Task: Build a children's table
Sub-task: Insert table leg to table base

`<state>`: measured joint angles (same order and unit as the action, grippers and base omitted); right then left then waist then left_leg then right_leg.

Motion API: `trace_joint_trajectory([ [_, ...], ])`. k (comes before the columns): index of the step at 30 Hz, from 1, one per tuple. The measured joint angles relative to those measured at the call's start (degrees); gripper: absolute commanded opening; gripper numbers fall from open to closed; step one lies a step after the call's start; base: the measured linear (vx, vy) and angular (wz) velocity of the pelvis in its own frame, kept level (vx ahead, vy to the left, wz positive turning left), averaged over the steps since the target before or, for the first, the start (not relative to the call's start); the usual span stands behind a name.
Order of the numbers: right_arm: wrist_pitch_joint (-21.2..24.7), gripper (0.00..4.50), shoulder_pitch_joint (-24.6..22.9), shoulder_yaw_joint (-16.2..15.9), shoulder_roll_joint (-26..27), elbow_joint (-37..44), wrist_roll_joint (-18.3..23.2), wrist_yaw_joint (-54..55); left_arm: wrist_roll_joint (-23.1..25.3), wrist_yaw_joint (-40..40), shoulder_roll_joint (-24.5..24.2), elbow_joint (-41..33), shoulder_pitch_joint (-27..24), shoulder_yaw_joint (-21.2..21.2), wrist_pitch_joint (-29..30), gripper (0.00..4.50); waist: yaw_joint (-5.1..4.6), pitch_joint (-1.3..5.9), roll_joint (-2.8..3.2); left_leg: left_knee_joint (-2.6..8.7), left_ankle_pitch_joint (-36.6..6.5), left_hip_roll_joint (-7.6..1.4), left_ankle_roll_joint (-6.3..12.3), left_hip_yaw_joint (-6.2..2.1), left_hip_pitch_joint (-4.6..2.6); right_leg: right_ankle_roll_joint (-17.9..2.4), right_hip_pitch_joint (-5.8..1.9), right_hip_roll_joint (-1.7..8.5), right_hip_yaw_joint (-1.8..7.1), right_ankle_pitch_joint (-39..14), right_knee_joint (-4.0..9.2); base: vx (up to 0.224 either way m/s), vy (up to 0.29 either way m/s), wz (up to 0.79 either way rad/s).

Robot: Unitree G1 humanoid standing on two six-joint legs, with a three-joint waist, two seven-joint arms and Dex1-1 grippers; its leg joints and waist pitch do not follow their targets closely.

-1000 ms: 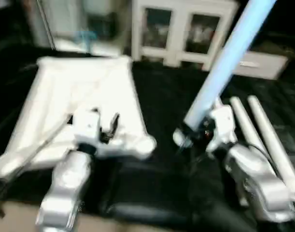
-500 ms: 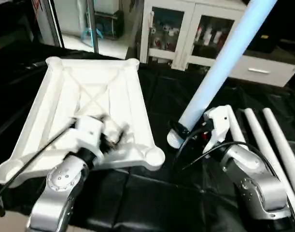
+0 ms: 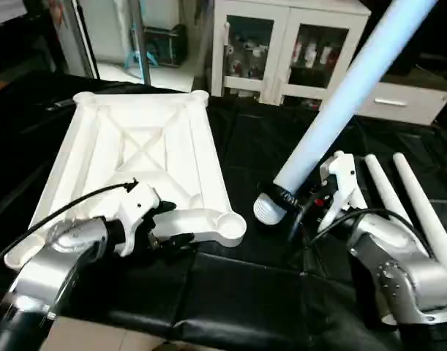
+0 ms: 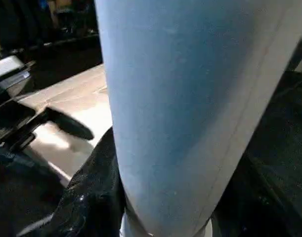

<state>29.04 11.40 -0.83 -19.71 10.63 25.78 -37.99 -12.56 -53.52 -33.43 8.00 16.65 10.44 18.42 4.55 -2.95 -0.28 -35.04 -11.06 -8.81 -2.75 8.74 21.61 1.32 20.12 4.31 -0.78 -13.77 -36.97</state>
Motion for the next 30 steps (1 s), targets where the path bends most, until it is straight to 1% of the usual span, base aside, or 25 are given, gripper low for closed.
trace_joint_trajectory([
  [2, 0.47, 1.86, -0.06, -0.07, -0.77, 0.28, 0.73, -0.34, -0.01, -1.72, 0.68, 1.98, 1.92, 0.54, -1.17, 4.44, -0.02, 0.01, 0.01, 0.01, 0.01, -0.08, 0.01, 0.13, 0.17, 0.09, 0.18, -0.01, 0.02, -0.08, 0.03, 0.000, 0.000, 0.00],
  [3, 0.64, 1.86, -0.02, -0.09, -1.29, 0.49, 0.74, -0.73, 0.00, -2.61, 1.02, 3.06, 3.02, 0.86, -1.38, 4.44, -0.02, 0.03, 0.01, 0.04, 0.10, -0.10, 0.15, 0.19, 0.43, 0.09, 0.45, -0.01, 0.03, -0.08, 0.02, 0.000, 0.000, 0.00],
  [5, 0.88, 1.86, -0.04, -0.12, -1.72, 0.61, 0.74, -1.40, -0.05, -4.91, 1.58, 5.26, 5.10, 1.60, -1.83, 4.17, 0.09, 0.05, 0.03, 0.17, 0.64, -0.16, 0.44, 0.33, 0.87, 0.08, 0.94, -0.02, 0.03, -0.07, -0.01, 0.000, 0.000, 0.00],
  [6, 0.93, 1.86, -0.06, -0.13, -1.74, 0.63, 0.73, -1.47, -0.11, -5.70, 1.76, 5.77, 5.50, 1.93, -1.86, 4.09, 0.14, 0.06, 0.06, 0.16, 0.69, -0.17, 0.52, 0.38, 0.92, 0.08, 1.00, -0.02, 0.04, -0.07, -0.01, 0.000, 0.000, 0.00],
  [7, 0.98, 1.86, -0.22, -0.13, -1.81, 0.89, 0.72, -1.47, -0.35, -6.92, 1.90, 5.91, 5.65, 2.07, -1.71, 4.04, 0.10, 0.07, 0.08, 0.16, 0.78, -0.20, 0.65, 0.44, 0.94, 0.07, 1.03, -0.02, 0.05, -0.08, 0.00, 0.000, 0.000, 0.00],
  [9, 1.77, 1.86, -0.50, -0.13, -2.05, 2.08, 0.73, -1.47, -1.43, -9.29, 1.75, 5.71, 5.63, 2.76, -0.69, 3.78, -0.07, 0.07, 0.07, 0.18, 0.76, -0.21, 0.68, 0.55, 0.98, 0.05, 1.08, -0.02, 0.10, -0.10, 0.05, 0.000, 0.000, 0.00],
  [10, 1.98, 1.86, -0.50, -0.13, -2.13, 2.48, 0.75, -1.48, -1.62, -10.06, 1.60, 5.49, 5.61, 3.02, -0.17, 3.78, -0.10, 0.07, 0.07, 0.18, 0.76, -0.22, 0.69, 0.59, 0.98, 0.04, 1.09, -0.01, 0.11, -0.10, 0.05, 0.000, 0.000, 0.00],
  [13, 2.40, 1.86, -0.50, -0.02, -3.32, 2.85, 1.36, -1.68, -2.84, -12.41, -0.41, 2.71, 5.12, 3.30, 2.04, 3.48, -0.10, 0.04, -0.12, 0.18, 0.76, -0.57, 0.68, 1.07, 0.97, 0.04, 1.09, 0.00, 0.06, -0.10, 0.03, 0.000, 0.000, 0.00],
  [14, 2.63, 1.86, -0.50, 0.23, -3.47, 2.86, 1.41, -1.68, -3.12, -12.86, -1.01, 1.95, 4.89, 3.28, 2.54, 3.48, -0.08, 0.04, -0.11, 0.20, 0.75, -0.62, 0.67, 1.19, 0.93, 0.03, 1.08, 0.01, 0.06, -0.10, 0.01, 0.000, 0.000, 0.00],
  [15, 2.76, 1.86, -0.50, 0.26, -3.40, 2.86, 1.44, -1.68, -3.39, -13.25, -1.47, 1.39, 4.45, 3.28, 2.70, 3.27, -0.07, 0.04, -0.11, 0.23, 0.75, -0.63, 0.67, 1.25, 0.90, 0.02, 1.08, 0.04, 0.06, -0.09, 0.00, 0.000, 0.000, 0.00],
  [16, 2.80, 1.86, -0.50, 0.26, -3.30, 2.85, 1.45, -1.69, -3.46, -13.37, -1.77, 1.12, 3.98, 3.28, 2.75, 3.27, -0.05, 0.04, -0.09, 0.26, 0.75, -0.63, 0.66, 1.26, 0.87, -0.01, 1.08, 0.05, 0.07, -0.07, -0.01, 0.000, 0.000, 0.00],
  [17, 2.79, 1.86, -0.49, 0.26, -3.11, 2.84, 1.44, -1.70, -3.37, -13.48, -2.11, 0.94, 3.52, 3.28, 2.76, 3.14, -0.06, 0.03, -0.08, 0.30, 0.75, -0.63, 0.66, 1.27, 0.86, -0.03, 1.08, 0.05, 0.06, -0.06, -0.02, 0.000, 0.000, 0.00],
  [18, 2.79, 1.86, -0.49, 0.25, -3.01, 2.83, 1.43, -1.72, -3.29, -13.57, -2.32, 0.93, 3.27, 3.28, 2.79, 3.14, -0.06, 0.03, -0.08, 0.32, 0.76, -0.64, 0.65, 1.27, 0.84, -0.06, 1.08, 0.05, 0.05, -0.03, -0.03, 0.000, 0.000, 0.00],
  [19, 2.79, 1.86, -0.48, 0.22, -3.01, 2.82, 1.40, -1.81, -2.77, -13.58, -2.51, 0.81, 3.11, 3.28, 2.78, 3.07, 0.09, 0.03, -0.08, 0.37, 0.76, -0.64, 0.64, 1.27, 0.79, -0.09, 1.07, 0.05, 0.04, 0.00, -0.02, 0.000, 0.000, 0.00],
  [20, 2.80, 1.86, -0.46, 0.16, -3.01, 2.82, 1.38, -1.87, -2.07, -13.57, -2.88, 0.68, 3.03, 3.29, 2.63, 2.89, 0.28, 0.03, -0.09, 0.41, 0.77, -0.64, 0.63, 1.27, 0.75, -0.10, 1.05, 0.05, 0.04, 0.02, -0.03, 0.000, 0.000, 0.00],
  [22, 2.80, 1.86, -0.44, -0.06, -3.02, 2.82, 1.37, -1.94, -0.80, -13.46, -3.89, 0.62, 2.73, 3.36, 1.91, 2.77, 0.42, 0.03, -0.08, 0.47, 0.79, -0.64, 0.60, 1.28, 0.67, -0.10, 1.03, 0.05, 0.04, 0.03, -0.03, 0.000, 0.000, 0.00],
  [23, 2.80, 1.86, -0.44, -0.34, -3.03, 2.82, 1.37, -2.01, 0.48, -12.88, -4.38, 0.75, 2.40, 3.59, 0.83, 2.62, 0.44, 0.03, -0.05, 0.51, 0.79, -0.64, 0.59, 1.28, 0.64, -0.10, 1.01, 0.05, 0.05, 0.03, -0.01, 0.000, 0.000, 0.00],
  [24, 2.80, 1.86, -0.44, -0.53, -3.03, 2.82, 1.37, -2.06, 1.36, -12.20, -4.41, 1.07, 2.18, 3.83, 0.18, 2.62, 0.47, 0.02, -0.02, 0.51, 0.79, -0.63, 0.59, 1.29, 0.63, -0.10, 1.01, 0.05, 0.05, 0.03, -0.02, 0.000, 0.000, 0.00],
  [25, 2.80, 1.86, -0.44, -0.82, -3.03, 2.82, 1.37, -2.09, 2.21, -11.67, -4.37, 1.56, 2.06, 4.24, -0.32, 2.50, 0.51, 0.02, -0.02, 0.53, 0.79, -0.64, 0.58, 1.29, 0.63, -0.10, 1.01, 0.06, 0.05, 0.02, -0.01, 0.000, 0.000, 0.00],
  [26, 2.80, 1.86, -0.44, -1.05, -3.03, 2.82, 1.37, -2.18, 2.80, -11.21, -4.35, 2.02, 1.97, 4.67, -0.80, 2.38, 0.54, 0.02, -0.02, 0.53, 0.79, -0.64, 0.58, 1.29, 0.64, -0.10, 1.02, 0.06, 0.04, 0.02, -0.01, 0.000, 0.000, 0.00],
  [28, 2.80, 1.86, -0.44, -1.24, -3.02, 2.82, 1.37, -2.26, 3.59, -10.52, -4.27, 2.48, 2.00, 5.22, -1.57, 2.31, 0.56, 0.02, -0.02, 0.55, 0.80, -0.64, 0.58, 1.29, 0.65, -0.09, 1.03, 0.06, 0.04, 0.02, 0.01, 0.000, 0.000, 0.00],
  [29, 2.80, 1.86, -0.45, -1.36, -3.02, 2.83, 1.37, -2.28, 3.98, -10.20, -4.27, 2.70, 2.11, 5.27, -2.00, 2.11, 0.54, 0.02, -0.02, 0.56, 0.80, -0.64, 0.57, 1.29, 0.65, -0.09, 1.03, 0.05, 0.04, 0.02, 0.01, 0.000, 0.000, 0.00],
  [30, 2.80, 1.86, -0.47, -1.43, -3.02, 2.83, 1.37, -2.31, 4.35, -10.00, -4.27, 3.07, 2.24, 5.32, -2.58, 2.11, 0.51, 0.03, -0.01, 0.56, 0.80, -0.64, 0.57, 1.29, 0.64, -0.09, 1.03, 0.05, 0.04, 0.02, 0.01, 0.000, 0.000, 0.00],
])
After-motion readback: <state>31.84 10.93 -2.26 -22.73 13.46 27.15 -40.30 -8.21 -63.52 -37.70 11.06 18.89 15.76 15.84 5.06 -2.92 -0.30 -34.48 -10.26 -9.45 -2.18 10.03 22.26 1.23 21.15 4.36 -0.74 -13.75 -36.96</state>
